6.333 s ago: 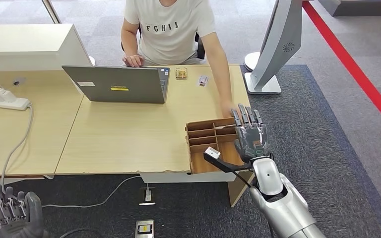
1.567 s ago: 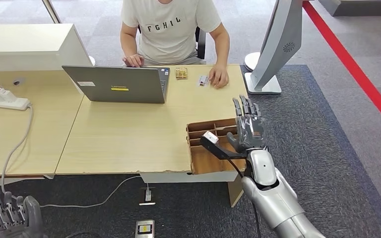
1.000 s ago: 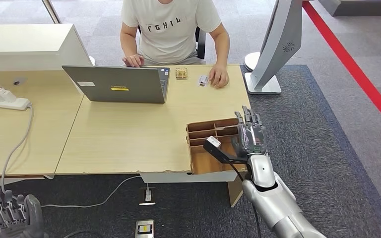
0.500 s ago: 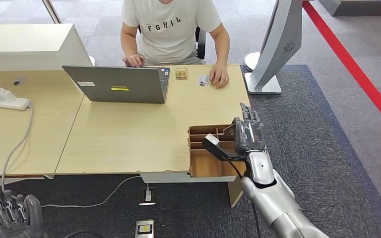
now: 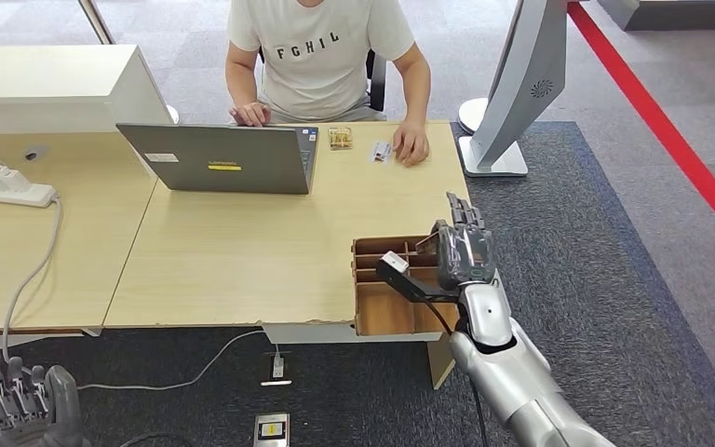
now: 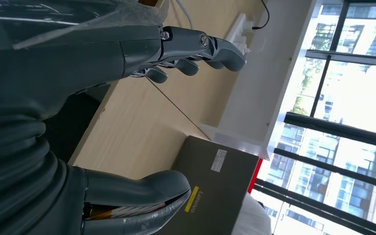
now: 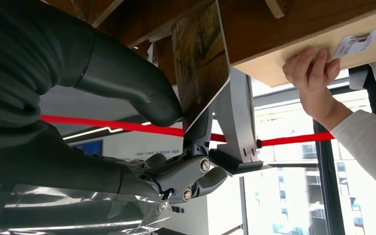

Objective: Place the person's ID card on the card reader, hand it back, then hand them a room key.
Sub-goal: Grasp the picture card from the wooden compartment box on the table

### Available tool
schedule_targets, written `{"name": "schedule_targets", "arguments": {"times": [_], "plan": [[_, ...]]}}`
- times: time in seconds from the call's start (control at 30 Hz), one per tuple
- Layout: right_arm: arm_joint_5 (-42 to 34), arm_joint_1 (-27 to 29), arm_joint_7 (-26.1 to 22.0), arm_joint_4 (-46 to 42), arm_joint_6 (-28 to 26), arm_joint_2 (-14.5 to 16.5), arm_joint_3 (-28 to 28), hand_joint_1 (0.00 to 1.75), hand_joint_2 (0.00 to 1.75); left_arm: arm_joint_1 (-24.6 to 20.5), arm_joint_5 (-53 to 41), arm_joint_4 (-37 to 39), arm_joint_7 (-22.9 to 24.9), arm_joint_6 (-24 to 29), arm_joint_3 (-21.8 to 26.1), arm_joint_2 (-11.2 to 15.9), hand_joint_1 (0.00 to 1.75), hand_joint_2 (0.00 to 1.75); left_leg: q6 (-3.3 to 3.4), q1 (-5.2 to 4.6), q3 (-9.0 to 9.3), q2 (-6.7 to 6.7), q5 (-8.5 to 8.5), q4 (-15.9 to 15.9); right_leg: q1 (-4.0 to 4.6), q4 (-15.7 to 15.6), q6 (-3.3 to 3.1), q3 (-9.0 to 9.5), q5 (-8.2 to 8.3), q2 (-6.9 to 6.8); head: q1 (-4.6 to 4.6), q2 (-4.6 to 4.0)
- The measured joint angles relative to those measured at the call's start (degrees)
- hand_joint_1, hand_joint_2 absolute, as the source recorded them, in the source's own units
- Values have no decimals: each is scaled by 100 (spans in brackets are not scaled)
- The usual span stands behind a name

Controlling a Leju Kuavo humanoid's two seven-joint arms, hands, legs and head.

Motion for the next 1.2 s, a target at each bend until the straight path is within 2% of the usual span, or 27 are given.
{"name": "schedule_targets", "arguments": {"times": [0.23, 0.47, 0.83, 1.2], "plan": [[-29, -2, -54, 9, -56, 68, 0, 175, 175, 3, -4, 0, 0, 1, 0, -1, 0, 175, 0, 0, 0, 0, 0, 0, 0, 0, 0, 0, 0, 0, 0, 0], [-67, -22, -98, -32, -368, 115, 4, 175, 175, 10, -16, 0, 0, 1, 2, -2, 0, 175, 0, 0, -1, 0, 0, 0, 0, 0, 0, 0, 0, 0, 1, 0], [-269, -68, -210, -545, -710, 149, 4, 175, 175, 11, -25, 0, 0, 0, 9, -3, 0, 175, 0, 0, 0, 0, 0, 0, 0, 2, 0, 1, 0, 0, 2, 0], [-303, -354, -434, -808, -859, 459, 15, 175, 175, 66, -115, 0, 0, 0, 16, -51, 0, 175, -1, 1, -1, 0, 1, -1, 1, 4, 0, 2, 0, 0, 2, 0]]}}
